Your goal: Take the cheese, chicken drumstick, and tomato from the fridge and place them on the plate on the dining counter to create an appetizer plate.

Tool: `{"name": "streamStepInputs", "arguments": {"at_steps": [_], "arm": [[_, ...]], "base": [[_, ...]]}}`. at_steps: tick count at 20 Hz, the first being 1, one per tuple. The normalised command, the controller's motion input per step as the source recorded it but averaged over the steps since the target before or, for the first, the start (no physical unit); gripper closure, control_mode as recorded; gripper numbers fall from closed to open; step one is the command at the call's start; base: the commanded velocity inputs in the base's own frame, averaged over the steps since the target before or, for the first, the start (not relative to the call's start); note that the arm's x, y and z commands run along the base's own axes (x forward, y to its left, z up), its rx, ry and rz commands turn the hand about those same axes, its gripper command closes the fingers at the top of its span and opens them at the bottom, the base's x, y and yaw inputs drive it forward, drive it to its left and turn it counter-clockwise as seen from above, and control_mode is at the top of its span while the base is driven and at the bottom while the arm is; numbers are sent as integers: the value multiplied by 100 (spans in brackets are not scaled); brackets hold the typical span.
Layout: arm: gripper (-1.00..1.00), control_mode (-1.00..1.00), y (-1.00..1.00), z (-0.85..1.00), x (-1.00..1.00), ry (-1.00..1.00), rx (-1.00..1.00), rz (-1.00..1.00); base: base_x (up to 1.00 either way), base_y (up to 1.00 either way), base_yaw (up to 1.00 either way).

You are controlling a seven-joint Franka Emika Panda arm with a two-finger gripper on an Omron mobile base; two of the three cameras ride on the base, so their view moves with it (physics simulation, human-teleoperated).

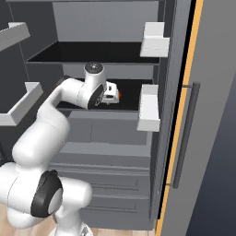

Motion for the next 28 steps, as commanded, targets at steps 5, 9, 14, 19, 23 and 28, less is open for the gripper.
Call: {"name": "streamStepInputs", "arguments": {"at_steps": [5, 9, 14, 19, 23, 28], "arm": [[-100, -100, 0, -5, 44, 0, 0, 0], [-100, -100, 0, -1, 41, 0, 0, 0], [-100, -100, 0, -15, 33, -2, 0, 0], [-100, -100, 0, -22, 30, -4, 0, 0], [-100, -100, 0, -22, 31, -5, 0, 0], [-100, -100, -13, -17, 35, -2, 0, 0]], "base": [[0, 0, 0], [0, 0, 0], [0, 0, 0], [0, 0, 0], [0, 0, 0], [0, 0, 0]]}}
